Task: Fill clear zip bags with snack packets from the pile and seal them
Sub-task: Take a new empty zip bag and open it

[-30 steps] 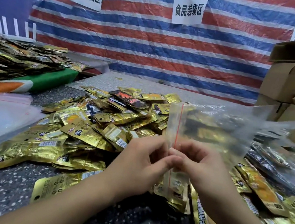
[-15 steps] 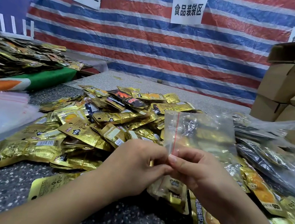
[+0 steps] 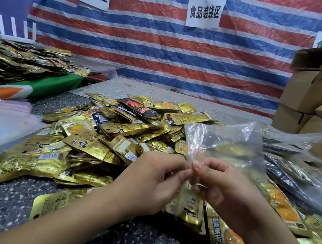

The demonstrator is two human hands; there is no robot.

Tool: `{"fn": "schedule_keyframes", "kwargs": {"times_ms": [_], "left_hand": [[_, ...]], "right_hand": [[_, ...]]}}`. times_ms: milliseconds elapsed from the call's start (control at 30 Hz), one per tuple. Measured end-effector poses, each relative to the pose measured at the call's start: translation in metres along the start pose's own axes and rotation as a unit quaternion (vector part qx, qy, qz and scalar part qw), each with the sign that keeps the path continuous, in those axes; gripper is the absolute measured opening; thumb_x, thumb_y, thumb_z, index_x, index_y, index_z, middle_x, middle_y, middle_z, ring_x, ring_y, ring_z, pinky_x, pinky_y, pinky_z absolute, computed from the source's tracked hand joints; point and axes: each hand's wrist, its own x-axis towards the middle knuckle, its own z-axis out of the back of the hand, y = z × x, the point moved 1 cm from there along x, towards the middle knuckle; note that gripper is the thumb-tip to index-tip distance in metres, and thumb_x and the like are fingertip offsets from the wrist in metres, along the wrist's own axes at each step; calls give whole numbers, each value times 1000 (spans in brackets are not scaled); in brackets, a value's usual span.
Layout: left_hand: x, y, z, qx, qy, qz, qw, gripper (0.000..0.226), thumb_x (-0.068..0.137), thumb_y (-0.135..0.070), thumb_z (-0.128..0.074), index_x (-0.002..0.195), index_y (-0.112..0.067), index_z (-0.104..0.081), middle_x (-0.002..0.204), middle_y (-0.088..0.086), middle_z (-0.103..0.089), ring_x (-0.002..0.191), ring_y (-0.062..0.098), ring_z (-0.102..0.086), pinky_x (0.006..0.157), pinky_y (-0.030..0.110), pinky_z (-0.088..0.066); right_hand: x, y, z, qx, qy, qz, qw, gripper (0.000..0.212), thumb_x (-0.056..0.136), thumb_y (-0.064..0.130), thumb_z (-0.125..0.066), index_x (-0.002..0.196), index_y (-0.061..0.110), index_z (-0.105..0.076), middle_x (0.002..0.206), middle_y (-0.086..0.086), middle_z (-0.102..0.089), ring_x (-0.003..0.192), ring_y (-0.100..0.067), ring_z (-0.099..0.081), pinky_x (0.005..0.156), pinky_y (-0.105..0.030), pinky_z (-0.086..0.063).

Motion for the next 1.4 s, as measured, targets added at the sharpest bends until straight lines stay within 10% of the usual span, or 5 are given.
{"fn": "schedule_keyframes", "kwargs": {"times_ms": [167, 300, 567, 867, 1400], "left_hand": [[2, 15, 9, -9, -66, 94, 993, 31, 100, -33, -47, 77, -21, -64, 60, -11, -58, 48, 6, -45, 45, 24, -33], [4, 22, 17, 10, -112, 149, 982, 33, 99, -31, -47, 72, -20, -62, 63, -6, -62, 44, 4, -46, 44, 29, -37], [2, -5, 15, 106, -150, -49, 982, 34, 97, -26, -53, 130, -17, -57, 65, -17, -50, 47, 5, -42, 42, 23, -38], [-11, -22, -6, 236, 58, -88, 966, 53, 88, -69, -43, 104, -23, -64, 83, -11, -68, 61, 7, -59, 51, 28, -51], [-3, -14, 7, 58, -118, -48, 990, 22, 97, -33, -48, 84, -19, -58, 79, -11, -56, 72, 8, -55, 61, 27, -46]], "right_hand": [[1, 12, 13, 19, -120, 43, 992, 45, 79, 17, -67, 109, -15, -60, 95, -27, -60, 83, -31, -58, 78, -43, -43], [-2, 17, 27, -182, -355, 200, 895, 25, 85, 9, -61, 62, 11, -52, 51, -7, -53, 46, -9, -51, 55, -34, -43], [-3, 9, 14, -286, -341, 245, 861, 21, 80, 17, -56, 61, 11, -46, 51, -4, -57, 49, -23, -63, 49, -48, -49], [-3, 9, 7, -216, -328, 227, 891, 21, 73, 19, -54, 65, 1, -47, 62, -25, -51, 64, -48, -61, 62, -65, -52], [2, 13, 22, -227, -336, 247, 880, 49, 93, 57, -22, 117, 36, -59, 125, 14, -57, 106, 22, -46, 81, -11, -34]]}}
